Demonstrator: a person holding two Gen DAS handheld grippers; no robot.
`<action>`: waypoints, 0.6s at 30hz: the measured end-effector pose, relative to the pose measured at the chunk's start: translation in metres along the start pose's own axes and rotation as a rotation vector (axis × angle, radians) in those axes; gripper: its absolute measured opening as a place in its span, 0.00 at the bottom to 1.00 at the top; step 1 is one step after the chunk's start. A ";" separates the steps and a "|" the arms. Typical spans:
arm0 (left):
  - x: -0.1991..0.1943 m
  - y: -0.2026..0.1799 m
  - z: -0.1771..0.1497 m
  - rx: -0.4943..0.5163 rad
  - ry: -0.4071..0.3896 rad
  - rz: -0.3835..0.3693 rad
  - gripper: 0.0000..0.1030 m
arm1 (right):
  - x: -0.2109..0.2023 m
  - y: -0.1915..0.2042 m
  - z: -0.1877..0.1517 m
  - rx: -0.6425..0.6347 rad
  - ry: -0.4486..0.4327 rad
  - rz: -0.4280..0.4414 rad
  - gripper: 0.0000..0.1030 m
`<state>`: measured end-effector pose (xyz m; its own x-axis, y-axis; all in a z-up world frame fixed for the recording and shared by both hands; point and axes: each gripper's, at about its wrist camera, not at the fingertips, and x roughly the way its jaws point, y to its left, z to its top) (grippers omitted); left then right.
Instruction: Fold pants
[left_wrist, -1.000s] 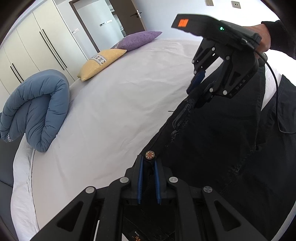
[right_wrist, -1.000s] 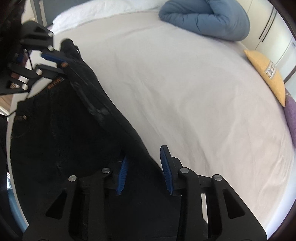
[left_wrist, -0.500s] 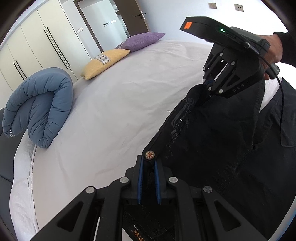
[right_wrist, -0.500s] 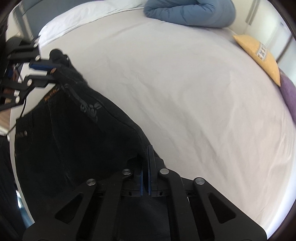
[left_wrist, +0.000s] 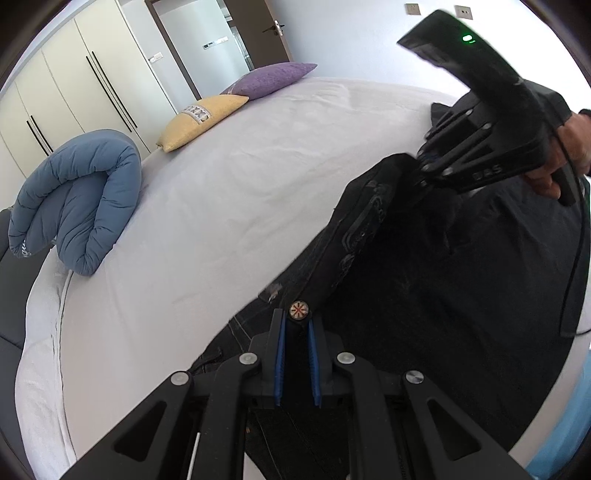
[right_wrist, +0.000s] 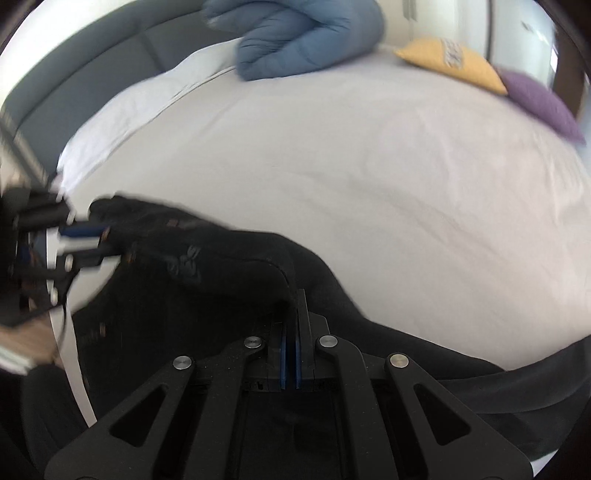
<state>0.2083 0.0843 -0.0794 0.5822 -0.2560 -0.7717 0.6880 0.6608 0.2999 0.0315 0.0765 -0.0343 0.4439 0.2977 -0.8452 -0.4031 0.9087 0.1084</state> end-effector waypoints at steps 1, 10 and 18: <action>-0.002 -0.005 -0.008 0.015 0.007 0.002 0.11 | -0.005 0.017 -0.007 -0.029 -0.001 0.002 0.01; -0.014 -0.052 -0.070 0.169 0.071 -0.014 0.11 | -0.015 0.145 -0.109 -0.629 0.029 -0.296 0.01; -0.027 -0.083 -0.114 0.314 0.116 0.002 0.07 | 0.003 0.215 -0.166 -0.868 0.061 -0.400 0.01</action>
<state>0.0857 0.1167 -0.1472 0.5426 -0.1609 -0.8245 0.7974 0.4073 0.4453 -0.1863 0.2243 -0.1006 0.6448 -0.0254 -0.7639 -0.6942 0.3987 -0.5992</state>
